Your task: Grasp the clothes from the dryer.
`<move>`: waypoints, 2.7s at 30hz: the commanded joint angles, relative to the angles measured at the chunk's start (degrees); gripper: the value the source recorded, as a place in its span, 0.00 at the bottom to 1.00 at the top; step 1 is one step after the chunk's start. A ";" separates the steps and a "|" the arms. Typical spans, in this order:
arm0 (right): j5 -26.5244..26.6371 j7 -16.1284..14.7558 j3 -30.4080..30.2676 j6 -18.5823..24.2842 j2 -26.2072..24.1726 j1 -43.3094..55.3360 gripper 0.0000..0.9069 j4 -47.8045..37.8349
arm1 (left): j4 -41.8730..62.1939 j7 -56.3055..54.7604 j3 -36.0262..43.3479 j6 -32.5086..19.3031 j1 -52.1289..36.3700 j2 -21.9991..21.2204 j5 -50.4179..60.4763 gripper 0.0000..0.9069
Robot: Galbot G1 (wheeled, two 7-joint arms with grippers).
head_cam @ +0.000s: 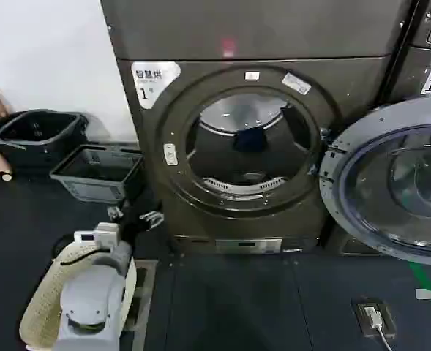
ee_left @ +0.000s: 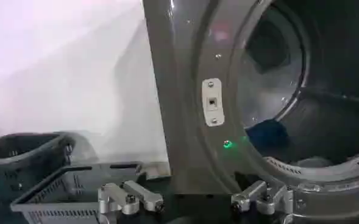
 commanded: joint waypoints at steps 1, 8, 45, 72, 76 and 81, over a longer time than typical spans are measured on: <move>-0.11 1.34 -0.38 0.12 0.05 -0.15 1.00 -0.21 | -0.12 -0.02 0.01 2.81 0.03 0.00 -0.06 1.00; -1.03 2.49 -1.28 4.66 0.13 -0.03 1.00 -2.24 | -0.26 -0.01 0.30 2.81 0.25 -0.09 -0.04 1.00; -0.66 3.81 -1.50 4.54 0.21 0.09 1.00 -3.00 | -0.71 -0.79 0.74 2.81 1.08 -0.68 -1.40 1.00; -0.81 3.76 -1.73 4.65 0.70 0.22 1.00 -2.87 | -0.57 -1.02 0.75 2.81 1.25 -0.54 -2.49 1.00; -0.83 3.76 -1.76 4.71 0.81 0.23 1.00 -2.90 | -0.57 -1.01 0.75 2.81 1.22 -0.54 -2.51 1.00; -0.78 3.90 -1.84 5.08 1.05 0.29 1.00 -2.84 | -0.67 -1.07 0.83 2.81 1.31 -0.58 -2.66 1.00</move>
